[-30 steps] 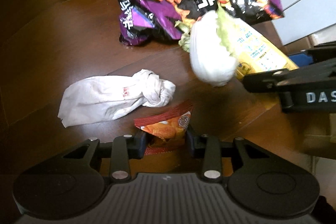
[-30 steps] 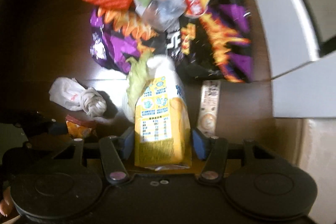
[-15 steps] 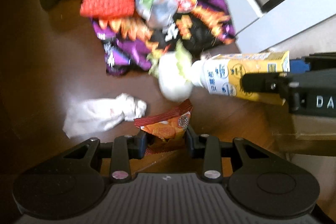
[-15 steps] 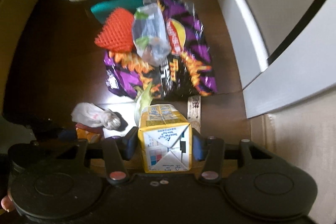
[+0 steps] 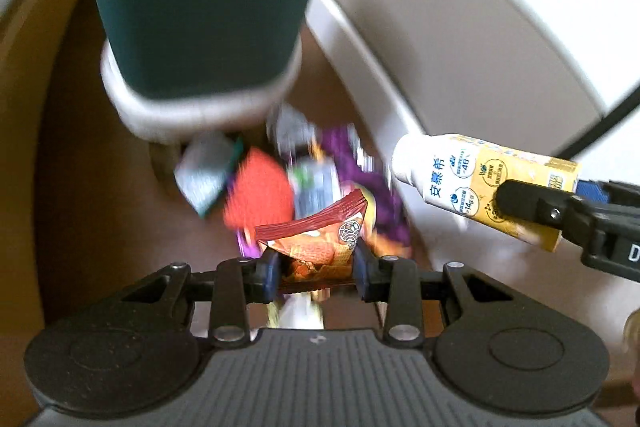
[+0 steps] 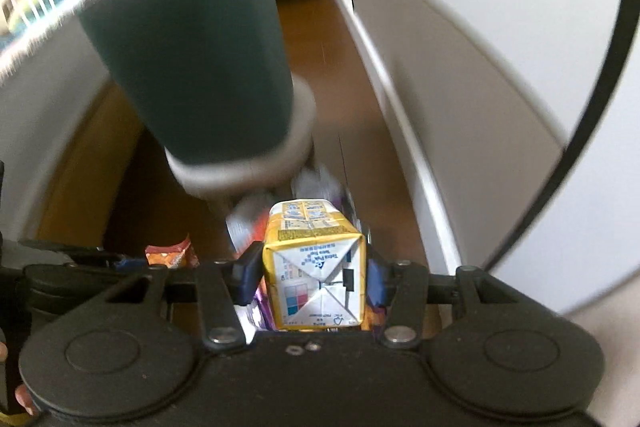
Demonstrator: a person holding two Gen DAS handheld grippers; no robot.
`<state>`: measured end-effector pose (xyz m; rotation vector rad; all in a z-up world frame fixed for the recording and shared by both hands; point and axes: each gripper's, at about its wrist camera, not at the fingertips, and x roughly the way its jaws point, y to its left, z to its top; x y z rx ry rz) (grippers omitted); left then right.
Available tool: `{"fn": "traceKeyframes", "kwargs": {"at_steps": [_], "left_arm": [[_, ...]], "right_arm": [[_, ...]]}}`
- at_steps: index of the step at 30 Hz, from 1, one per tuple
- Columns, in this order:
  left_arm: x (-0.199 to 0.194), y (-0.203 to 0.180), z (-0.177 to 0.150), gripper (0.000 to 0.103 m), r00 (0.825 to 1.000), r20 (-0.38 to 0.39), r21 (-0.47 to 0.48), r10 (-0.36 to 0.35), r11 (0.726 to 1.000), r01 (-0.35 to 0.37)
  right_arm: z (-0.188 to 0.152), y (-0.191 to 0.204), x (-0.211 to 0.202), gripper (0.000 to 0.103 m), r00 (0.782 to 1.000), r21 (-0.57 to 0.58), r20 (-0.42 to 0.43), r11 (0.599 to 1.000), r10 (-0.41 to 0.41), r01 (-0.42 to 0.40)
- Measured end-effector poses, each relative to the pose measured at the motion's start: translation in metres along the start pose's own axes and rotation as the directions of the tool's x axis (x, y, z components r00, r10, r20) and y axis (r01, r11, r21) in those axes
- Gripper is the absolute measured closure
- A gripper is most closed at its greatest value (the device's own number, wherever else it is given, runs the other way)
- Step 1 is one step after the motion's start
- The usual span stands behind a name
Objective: Collect trash
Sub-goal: 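Lift the orange wrapper with the left tool while the right tool carries the juice box to the wastebasket, then open the left tool over the wastebasket while the right tool opens, dropping the juice box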
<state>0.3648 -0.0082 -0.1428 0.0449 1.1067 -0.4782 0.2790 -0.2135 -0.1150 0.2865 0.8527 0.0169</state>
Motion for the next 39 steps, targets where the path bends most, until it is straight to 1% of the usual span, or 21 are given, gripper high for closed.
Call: {"fn": "traceKeyframes", "kwargs": {"at_steps": [3, 6, 9, 12, 16, 19, 20, 21, 22, 24, 27, 30, 32, 34, 36, 39], "left_arm": [[-0.029, -0.004, 0.027, 0.068, 0.996, 0.083, 0.001, 0.015, 1.0, -0.015], [-0.06, -0.005, 0.052, 0.068, 0.986, 0.167, -0.003, 0.015, 1.0, -0.014], [-0.091, -0.005, 0.077, 0.068, 0.969, 0.244, -0.006, 0.024, 1.0, -0.023], [-0.12, -0.006, 0.1, 0.068, 0.952, 0.305, -0.004, 0.031, 0.999, -0.032], [-0.148, -0.005, 0.132, 0.068, 0.93, 0.363, 0.009, 0.048, 0.998, -0.055], [-0.156, -0.001, 0.159, 0.068, 0.917, 0.391, 0.005, 0.076, 0.996, -0.085], [-0.154, 0.0, 0.168, 0.068, 0.913, 0.397, -0.006, 0.092, 0.995, -0.098], [-0.152, 0.004, 0.177, 0.068, 0.911, 0.397, -0.022, 0.109, 0.994, -0.109], [-0.149, 0.009, 0.186, 0.068, 0.913, 0.391, -0.033, 0.117, 0.993, -0.113], [-0.146, 0.023, 0.202, 0.068, 0.916, 0.379, -0.075, 0.13, 0.991, -0.11], [-0.137, 0.042, 0.226, 0.068, 0.928, 0.344, -0.13, 0.141, 0.986, -0.102], [-0.121, 0.058, 0.242, 0.068, 0.943, 0.29, -0.166, 0.166, 0.979, -0.121], [-0.106, 0.065, 0.252, 0.068, 0.952, 0.253, -0.168, 0.171, 0.977, -0.131], [-0.093, 0.067, 0.257, 0.068, 0.951, 0.235, -0.162, 0.202, 0.973, -0.167], [-0.078, 0.066, 0.263, 0.068, 0.95, 0.213, -0.134, 0.227, 0.97, -0.202], [-0.057, 0.066, 0.272, 0.068, 0.957, 0.172, -0.107, 0.235, 0.97, -0.219]], "right_arm": [[0.029, 0.005, -0.022, 0.052, 0.995, -0.003, 0.097, 1.0, 0.023, -0.023], [0.054, 0.01, -0.04, 0.052, 0.983, -0.012, 0.175, 0.999, 0.052, -0.05], [0.079, 0.016, -0.057, 0.052, 0.963, -0.033, 0.256, 0.997, 0.078, -0.072], [0.106, 0.024, -0.071, 0.052, 0.937, -0.052, 0.333, 0.995, 0.1, -0.087], [0.141, 0.041, -0.077, 0.052, 0.903, -0.093, 0.408, 0.991, 0.131, -0.101], [0.163, 0.054, -0.076, 0.052, 0.887, -0.129, 0.437, 0.986, 0.148, -0.101], [0.169, 0.059, -0.074, 0.052, 0.885, -0.14, 0.441, 0.985, 0.151, -0.098], [0.175, 0.063, -0.07, 0.052, 0.884, -0.152, 0.44, 0.984, 0.154, -0.096], [0.181, 0.068, -0.066, 0.052, 0.885, -0.167, 0.437, 0.982, 0.157, -0.091], [0.191, 0.078, -0.055, 0.052, 0.895, -0.198, 0.42, 0.978, 0.152, -0.073], [0.204, 0.092, -0.034, 0.052, 0.91, -0.245, 0.392, 0.969, 0.136, -0.039], [0.212, 0.107, -0.009, 0.053, 0.93, -0.295, 0.351, 0.956, 0.109, -0.001], [0.217, 0.114, 0.006, 0.053, 0.942, -0.315, 0.323, 0.949, 0.093, 0.014], [0.221, 0.122, 0.024, 0.053, 0.954, -0.339, 0.29, 0.94, 0.079, 0.025], [0.225, 0.128, 0.038, 0.053, 0.96, -0.348, 0.271, 0.937, 0.069, 0.031], [0.226, 0.134, 0.057, 0.053, 0.969, -0.379, 0.239, 0.924, 0.053, 0.043]]}}
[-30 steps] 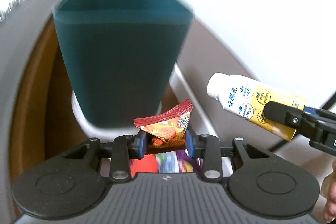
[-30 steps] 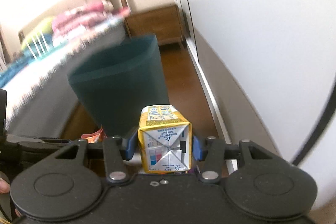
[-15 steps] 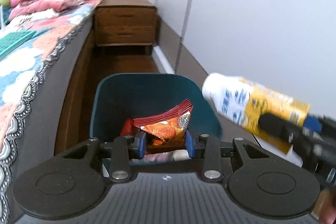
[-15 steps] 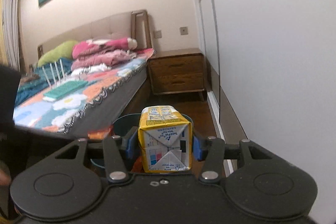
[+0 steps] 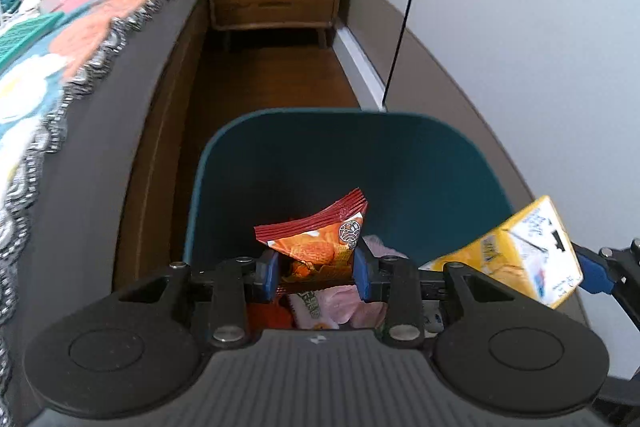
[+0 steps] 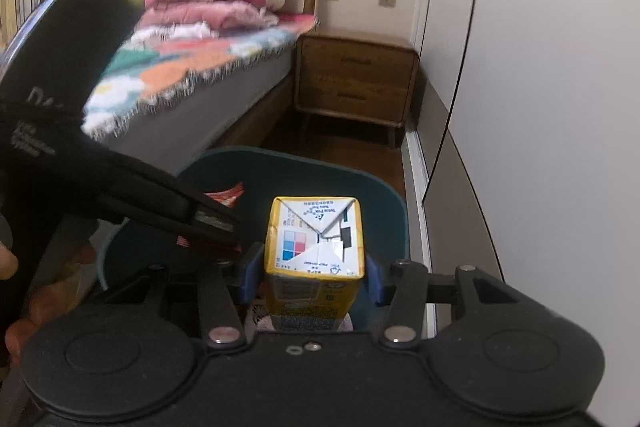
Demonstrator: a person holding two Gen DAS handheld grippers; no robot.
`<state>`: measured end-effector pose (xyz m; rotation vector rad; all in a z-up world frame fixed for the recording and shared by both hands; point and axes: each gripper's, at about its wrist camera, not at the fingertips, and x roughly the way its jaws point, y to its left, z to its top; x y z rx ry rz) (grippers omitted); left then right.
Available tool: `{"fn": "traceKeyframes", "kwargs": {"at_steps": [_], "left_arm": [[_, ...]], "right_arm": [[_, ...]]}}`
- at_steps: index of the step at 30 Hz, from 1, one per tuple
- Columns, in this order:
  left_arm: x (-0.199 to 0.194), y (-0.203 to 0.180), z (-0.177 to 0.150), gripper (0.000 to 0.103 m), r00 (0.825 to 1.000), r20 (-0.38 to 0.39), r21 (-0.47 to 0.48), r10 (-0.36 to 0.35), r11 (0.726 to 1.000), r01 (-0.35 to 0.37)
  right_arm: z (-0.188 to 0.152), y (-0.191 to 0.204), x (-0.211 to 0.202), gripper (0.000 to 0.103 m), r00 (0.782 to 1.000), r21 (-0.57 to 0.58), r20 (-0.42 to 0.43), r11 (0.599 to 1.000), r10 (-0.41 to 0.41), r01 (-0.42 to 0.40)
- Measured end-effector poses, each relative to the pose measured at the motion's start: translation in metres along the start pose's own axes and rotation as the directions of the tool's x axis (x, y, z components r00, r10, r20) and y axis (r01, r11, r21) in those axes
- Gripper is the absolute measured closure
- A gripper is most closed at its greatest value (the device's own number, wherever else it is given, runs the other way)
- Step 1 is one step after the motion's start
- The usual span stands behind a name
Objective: Collect trash
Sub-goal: 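Open the left tool over the wastebasket while the right tool opens, dropping the juice box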
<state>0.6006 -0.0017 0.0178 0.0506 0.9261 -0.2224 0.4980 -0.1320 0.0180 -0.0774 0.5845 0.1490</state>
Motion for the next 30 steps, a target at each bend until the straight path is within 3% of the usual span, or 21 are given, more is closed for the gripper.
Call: {"fn": "traceKeyframes", "kwargs": {"at_steps": [10, 16, 18, 20, 25, 30], "left_arm": [[0.046, -0.005, 0.002, 0.068, 0.995, -0.097, 0.051, 0.028, 0.998, -0.023], [0.05, -0.009, -0.004, 0.067, 0.992, -0.119, 0.071, 0.051, 0.997, -0.043], [0.047, -0.009, -0.004, 0.064, 0.992, -0.111, 0.067, 0.053, 0.997, -0.046], [0.044, -0.007, -0.002, 0.046, 0.994, -0.102, 0.047, 0.043, 0.998, -0.038], [0.029, -0.008, -0.004, 0.038, 0.998, -0.055, 0.041, 0.032, 0.999, -0.03], [0.01, -0.016, -0.013, 0.038, 1.0, -0.011, 0.061, 0.019, 0.998, -0.018]], "right_arm": [[-0.02, 0.015, 0.028, 0.052, 0.996, -0.073, -0.092, 0.997, -0.013, 0.007], [-0.025, 0.018, 0.027, 0.053, 0.993, -0.063, -0.122, 0.998, -0.009, 0.001], [-0.024, 0.02, 0.024, 0.049, 0.992, -0.064, -0.124, 0.998, 0.003, -0.011], [-0.021, 0.02, 0.021, 0.041, 0.993, -0.067, -0.119, 0.998, 0.008, -0.016], [-0.026, 0.022, 0.0, 0.037, 0.997, -0.077, -0.081, 0.997, 0.017, -0.023], [-0.029, 0.018, -0.023, 0.033, 0.999, -0.07, -0.041, 0.997, 0.034, -0.037]]}}
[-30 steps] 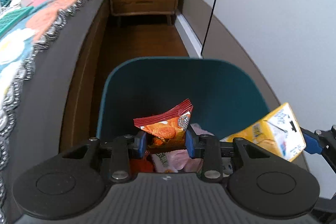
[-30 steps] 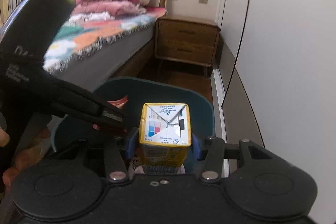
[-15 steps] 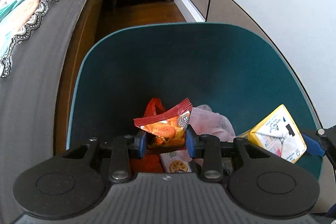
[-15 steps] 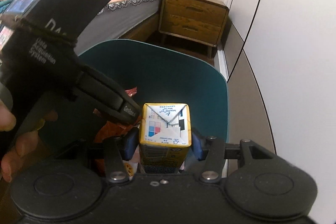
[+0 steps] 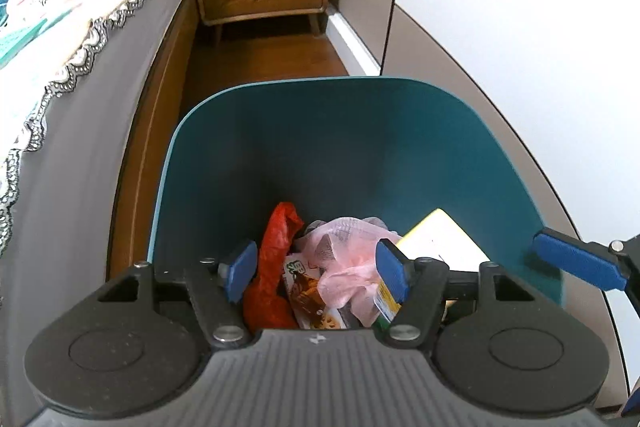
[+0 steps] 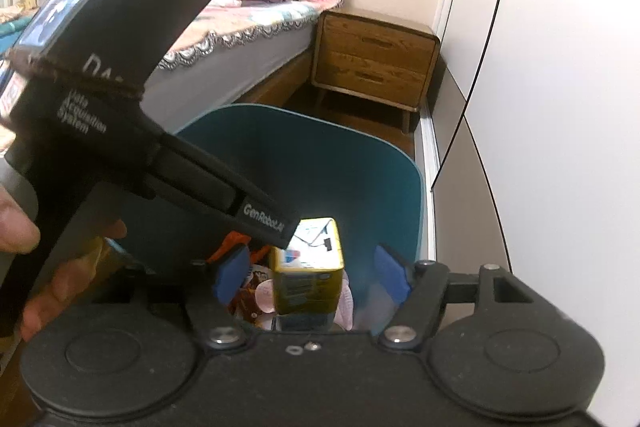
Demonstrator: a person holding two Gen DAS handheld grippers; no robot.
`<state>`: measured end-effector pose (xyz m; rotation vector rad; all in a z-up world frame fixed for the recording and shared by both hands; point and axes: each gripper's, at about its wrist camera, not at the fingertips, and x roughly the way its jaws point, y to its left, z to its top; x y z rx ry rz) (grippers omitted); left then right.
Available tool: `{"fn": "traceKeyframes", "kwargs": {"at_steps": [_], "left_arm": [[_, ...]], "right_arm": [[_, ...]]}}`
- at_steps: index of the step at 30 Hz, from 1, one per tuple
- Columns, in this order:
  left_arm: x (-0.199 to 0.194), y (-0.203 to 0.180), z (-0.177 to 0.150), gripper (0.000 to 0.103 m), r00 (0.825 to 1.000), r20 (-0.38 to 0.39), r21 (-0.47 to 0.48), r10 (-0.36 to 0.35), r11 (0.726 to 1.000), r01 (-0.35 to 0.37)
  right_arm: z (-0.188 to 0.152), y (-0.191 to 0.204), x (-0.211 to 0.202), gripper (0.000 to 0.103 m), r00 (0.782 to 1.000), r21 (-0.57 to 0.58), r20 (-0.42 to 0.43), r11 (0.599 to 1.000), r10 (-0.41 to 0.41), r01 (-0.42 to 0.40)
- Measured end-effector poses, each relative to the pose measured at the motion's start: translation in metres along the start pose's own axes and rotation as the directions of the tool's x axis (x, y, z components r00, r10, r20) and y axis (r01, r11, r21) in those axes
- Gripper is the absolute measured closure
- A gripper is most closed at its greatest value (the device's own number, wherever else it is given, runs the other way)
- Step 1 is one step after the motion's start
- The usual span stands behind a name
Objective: Collect trash
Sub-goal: 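Open the left tool over the wastebasket while the right tool opens, dropping the juice box, then move both tools back down to the trash pile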
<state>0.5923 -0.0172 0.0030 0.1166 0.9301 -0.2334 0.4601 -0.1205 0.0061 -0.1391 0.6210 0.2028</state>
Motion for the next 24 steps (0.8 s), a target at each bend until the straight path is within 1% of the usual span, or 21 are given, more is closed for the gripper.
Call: {"fn": "traceKeyframes", "kwargs": {"at_steps": [6, 10, 14, 16, 19, 24], "left_arm": [[-0.025, -0.015, -0.011, 0.038, 1.0, 0.03, 0.033, 0.005, 0.999, -0.006], [-0.046, -0.02, -0.019, 0.038, 0.998, 0.061, 0.048, -0.009, 0.999, 0.006], [-0.07, -0.026, -0.033, 0.038, 0.995, 0.1, 0.068, -0.02, 0.998, 0.013], [-0.08, -0.028, -0.041, 0.038, 0.993, 0.109, 0.068, -0.043, 0.997, 0.036], [-0.092, -0.03, -0.053, 0.038, 0.991, 0.125, 0.068, -0.055, 0.997, 0.046], [-0.104, -0.031, -0.076, 0.038, 0.989, 0.134, 0.053, -0.063, 0.997, 0.056]], "right_arm": [[-0.004, -0.006, -0.022, 0.031, 1.0, 0.032, 0.026, 0.999, 0.012, -0.013], [-0.012, -0.012, -0.041, 0.028, 0.998, 0.043, 0.06, 0.999, 0.025, -0.028], [-0.026, -0.016, -0.061, 0.026, 0.994, 0.033, 0.104, 0.999, 0.017, -0.02], [-0.034, -0.02, -0.069, 0.026, 0.993, 0.052, 0.114, 0.998, 0.025, -0.031], [-0.044, -0.024, -0.078, 0.025, 0.991, 0.069, 0.132, 0.997, 0.023, -0.033], [-0.064, -0.033, -0.09, 0.021, 0.988, 0.12, 0.153, 0.991, 0.039, -0.057]]}}
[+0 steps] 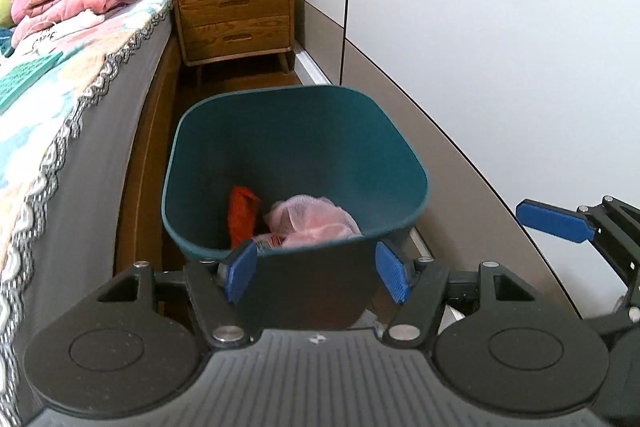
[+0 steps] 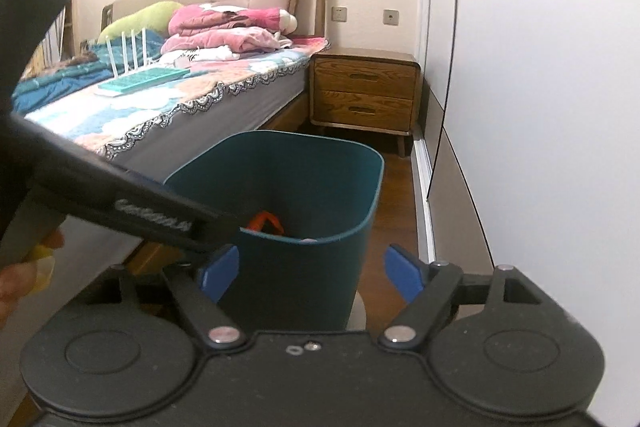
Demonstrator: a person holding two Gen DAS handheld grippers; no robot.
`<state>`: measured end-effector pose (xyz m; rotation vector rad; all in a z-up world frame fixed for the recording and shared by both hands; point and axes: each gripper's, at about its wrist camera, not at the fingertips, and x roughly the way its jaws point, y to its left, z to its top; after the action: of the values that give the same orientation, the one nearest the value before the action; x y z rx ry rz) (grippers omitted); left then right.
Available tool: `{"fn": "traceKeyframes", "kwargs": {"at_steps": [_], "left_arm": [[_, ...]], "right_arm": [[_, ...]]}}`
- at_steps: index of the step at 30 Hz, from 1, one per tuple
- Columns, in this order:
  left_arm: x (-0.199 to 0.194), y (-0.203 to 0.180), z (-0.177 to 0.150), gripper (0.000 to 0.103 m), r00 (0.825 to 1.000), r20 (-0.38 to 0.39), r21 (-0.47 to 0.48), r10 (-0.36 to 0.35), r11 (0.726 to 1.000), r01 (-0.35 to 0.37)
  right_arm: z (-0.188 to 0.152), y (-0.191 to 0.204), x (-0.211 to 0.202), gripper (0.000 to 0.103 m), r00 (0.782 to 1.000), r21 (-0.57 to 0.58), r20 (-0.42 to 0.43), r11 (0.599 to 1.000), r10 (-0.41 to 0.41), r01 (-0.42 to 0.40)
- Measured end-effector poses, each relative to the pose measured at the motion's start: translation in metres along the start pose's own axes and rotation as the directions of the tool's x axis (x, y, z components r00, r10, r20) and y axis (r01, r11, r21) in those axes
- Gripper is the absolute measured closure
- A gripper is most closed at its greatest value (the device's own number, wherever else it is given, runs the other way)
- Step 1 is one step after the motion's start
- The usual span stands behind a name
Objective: Collect trash
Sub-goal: 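Move both tools back down to the trash pile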
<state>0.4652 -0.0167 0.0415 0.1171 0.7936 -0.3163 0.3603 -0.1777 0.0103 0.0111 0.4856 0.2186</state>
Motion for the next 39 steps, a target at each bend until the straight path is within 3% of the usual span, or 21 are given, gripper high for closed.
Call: {"fn": "traceKeyframes", "kwargs": {"at_steps": [3, 5, 10, 16, 23, 27, 29, 33, 37, 39], "left_arm": [[-0.005, -0.004, -0.02, 0.036, 1.0, -0.004, 0.003, 0.009, 1.0, -0.009], [-0.003, -0.007, -0.034, 0.022, 1.0, -0.012, 0.01, 0.011, 1.0, -0.011], [0.014, -0.01, -0.073, 0.022, 0.998, -0.065, -0.008, 0.02, 1.0, -0.021], [0.066, -0.011, -0.13, 0.022, 0.981, -0.193, -0.033, 0.019, 0.999, -0.026], [0.128, -0.027, -0.21, 0.022, 0.933, -0.359, 0.014, 0.015, 1.0, -0.011], [0.157, -0.033, -0.257, 0.022, 0.895, -0.445, 0.094, 0.02, 0.995, 0.025], [0.165, -0.036, -0.279, 0.022, 0.884, -0.466, 0.156, 0.032, 0.987, 0.046], [0.186, -0.041, -0.327, 0.022, 0.85, -0.526, 0.233, 0.042, 0.968, 0.097], [0.195, -0.051, -0.364, 0.022, 0.839, -0.542, 0.308, 0.052, 0.941, 0.141], [0.194, -0.057, -0.378, 0.022, 0.852, -0.519, 0.358, 0.06, 0.921, 0.153]], "right_arm": [[-0.014, -0.005, -0.004, 0.019, 1.0, 0.029, -0.002, 1.0, 0.001, -0.001], [-0.025, -0.01, -0.003, 0.014, 1.0, 0.054, -0.007, 0.999, 0.006, -0.006], [-0.069, -0.02, 0.002, 0.0, 0.998, 0.089, -0.062, 0.996, 0.002, 0.003], [-0.14, -0.03, 0.027, 0.0, 0.981, 0.123, -0.194, 0.992, -0.012, 0.037], [-0.22, -0.041, 0.058, 0.001, 0.933, 0.172, -0.36, 0.981, -0.022, 0.09], [-0.257, -0.03, 0.068, 0.001, 0.908, 0.134, -0.417, 0.991, 0.039, 0.02], [-0.271, -0.02, 0.076, 0.002, 0.888, 0.107, -0.454, 0.994, 0.071, -0.025], [-0.299, -0.012, 0.094, 0.006, 0.836, 0.136, -0.538, 0.99, 0.104, -0.036], [-0.319, -0.005, 0.115, 0.009, 0.785, 0.204, -0.6, 0.978, 0.155, -0.037], [-0.327, 0.001, 0.127, 0.009, 0.764, 0.216, -0.621, 0.975, 0.173, -0.045]]}}
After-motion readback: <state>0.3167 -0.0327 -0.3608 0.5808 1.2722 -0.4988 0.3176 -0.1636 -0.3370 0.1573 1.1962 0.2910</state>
